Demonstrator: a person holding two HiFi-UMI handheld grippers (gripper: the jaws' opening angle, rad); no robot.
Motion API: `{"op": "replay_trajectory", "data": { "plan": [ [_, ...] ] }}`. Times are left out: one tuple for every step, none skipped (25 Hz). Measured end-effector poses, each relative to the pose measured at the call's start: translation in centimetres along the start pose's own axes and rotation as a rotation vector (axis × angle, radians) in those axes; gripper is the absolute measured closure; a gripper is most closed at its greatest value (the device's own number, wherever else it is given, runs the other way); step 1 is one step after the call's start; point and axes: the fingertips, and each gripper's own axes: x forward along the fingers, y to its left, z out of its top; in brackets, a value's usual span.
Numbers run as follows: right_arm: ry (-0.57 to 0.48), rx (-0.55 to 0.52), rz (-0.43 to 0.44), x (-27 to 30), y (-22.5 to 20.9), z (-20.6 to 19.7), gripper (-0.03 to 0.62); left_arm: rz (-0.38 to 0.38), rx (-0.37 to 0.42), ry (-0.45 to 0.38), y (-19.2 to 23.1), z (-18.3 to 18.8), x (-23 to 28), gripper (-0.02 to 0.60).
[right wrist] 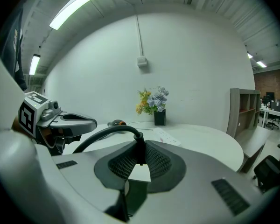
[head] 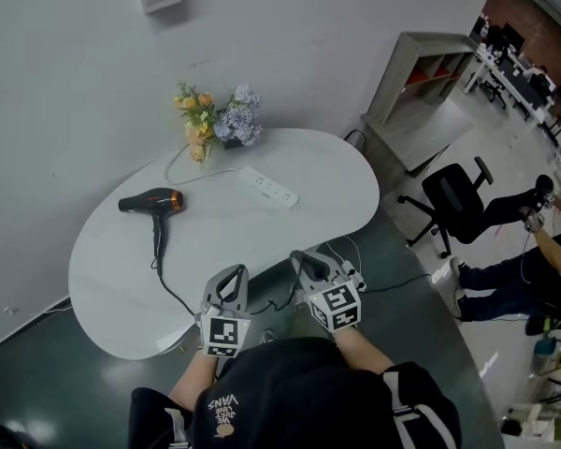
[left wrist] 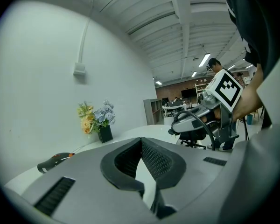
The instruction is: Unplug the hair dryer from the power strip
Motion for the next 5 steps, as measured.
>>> {"op": "replay_trajectory", "data": {
  "plan": [
    [0.000,0.000,0.000,0.06,-0.08,0.01,0.525,0.000,-0.001,0.001,-0.01,-0.01,0.10,0.563],
    [0.000,0.001,0.000,0.13,-0.18,0.02,0.525,0.000,-0.002,0.002,-0.01,-0.01,0.21,0.563],
    [0.000,0.002,0.000,0.20,-0.29,0.04,0.525,0.000,-0.003,0.002,-0.01,0.01,0.33,0.563],
    [0.000,0.002,0.000,0.26,-0.41,0.08,0.525,0.000,-0.004,0.003,-0.02,0.05,0.45,0.563],
    [0.000,0.004,0.000,0.32,-0.53,0.11,0.525,0.000,-0.005,0.003,-0.03,0.09,0.58,0.563]
  ]
}}
